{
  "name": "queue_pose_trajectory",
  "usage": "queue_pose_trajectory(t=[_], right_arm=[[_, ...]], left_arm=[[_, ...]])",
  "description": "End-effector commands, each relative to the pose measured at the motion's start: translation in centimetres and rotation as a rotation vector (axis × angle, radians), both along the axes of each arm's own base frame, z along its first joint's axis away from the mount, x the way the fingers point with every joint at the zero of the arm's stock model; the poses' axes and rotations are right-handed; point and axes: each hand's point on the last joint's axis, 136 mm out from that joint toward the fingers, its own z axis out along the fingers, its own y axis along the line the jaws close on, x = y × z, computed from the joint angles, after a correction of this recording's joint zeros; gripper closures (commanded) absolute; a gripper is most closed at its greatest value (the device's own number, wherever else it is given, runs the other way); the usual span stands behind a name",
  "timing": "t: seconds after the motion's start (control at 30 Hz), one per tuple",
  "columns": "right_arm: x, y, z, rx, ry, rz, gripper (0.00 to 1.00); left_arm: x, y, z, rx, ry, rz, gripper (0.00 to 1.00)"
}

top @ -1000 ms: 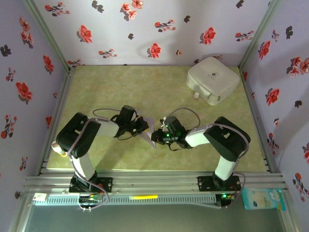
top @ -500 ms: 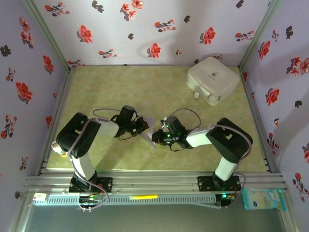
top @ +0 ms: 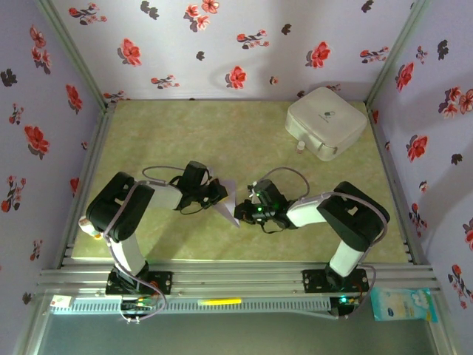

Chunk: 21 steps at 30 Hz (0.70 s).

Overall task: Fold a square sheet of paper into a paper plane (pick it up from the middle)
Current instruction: Fourth fold the wing at the center of the table.

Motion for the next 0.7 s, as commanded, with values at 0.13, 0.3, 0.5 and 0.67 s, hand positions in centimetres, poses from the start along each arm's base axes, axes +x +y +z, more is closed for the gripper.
queue_pose_trajectory(t=[0.13,0.3,0.5,0.67], right_arm=[[-2.4,-1.3,-1.3,-0.038,0.085,0.005,0.87],[-2.8,-1.4,-1.4,-0.037,0.099,0.015,0.89],[-3.1,-1.5,-1.8,-0.042,0.111,0.015,0.91],[-3.4,-1.3,-1.5,-0.031,0.116,0.025,0.89]], left_arm=[[-0.8,1.2,-1.9,0.072,0.041,0.03,1.0],[-0.7,1.1,-1.8,0.069,0.037,0.029,1.0],[-0.8,1.2,-2.0,0.07,0.042,0.027,1.0],[-0.8,1.2,-1.9,0.07,0.04,0.028,1.0]])
